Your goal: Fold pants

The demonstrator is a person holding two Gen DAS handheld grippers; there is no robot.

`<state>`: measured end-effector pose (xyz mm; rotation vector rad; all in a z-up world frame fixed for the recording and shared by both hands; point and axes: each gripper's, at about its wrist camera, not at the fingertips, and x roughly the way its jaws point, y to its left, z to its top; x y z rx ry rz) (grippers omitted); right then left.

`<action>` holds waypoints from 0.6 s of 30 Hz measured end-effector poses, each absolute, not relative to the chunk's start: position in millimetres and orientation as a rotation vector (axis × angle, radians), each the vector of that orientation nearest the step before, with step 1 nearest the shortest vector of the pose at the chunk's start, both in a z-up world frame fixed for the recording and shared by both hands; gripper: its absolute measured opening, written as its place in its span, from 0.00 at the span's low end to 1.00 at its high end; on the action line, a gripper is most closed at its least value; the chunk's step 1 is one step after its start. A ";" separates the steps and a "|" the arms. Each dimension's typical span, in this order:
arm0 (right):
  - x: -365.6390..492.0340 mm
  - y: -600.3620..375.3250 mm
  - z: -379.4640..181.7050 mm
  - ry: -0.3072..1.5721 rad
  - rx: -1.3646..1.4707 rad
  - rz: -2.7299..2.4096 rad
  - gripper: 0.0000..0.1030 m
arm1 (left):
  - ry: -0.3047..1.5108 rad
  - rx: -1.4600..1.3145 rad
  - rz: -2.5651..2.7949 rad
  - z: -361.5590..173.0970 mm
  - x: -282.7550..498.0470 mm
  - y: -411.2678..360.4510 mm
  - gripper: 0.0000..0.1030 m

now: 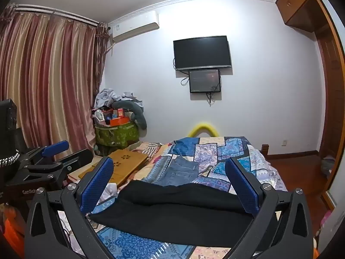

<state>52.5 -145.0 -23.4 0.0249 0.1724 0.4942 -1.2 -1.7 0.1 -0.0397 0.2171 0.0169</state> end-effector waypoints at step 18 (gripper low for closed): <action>57.3 -158.1 -26.9 0.181 0.043 0.465 1.00 | 0.223 -0.063 0.004 1.0 2.0 -1.2 1.00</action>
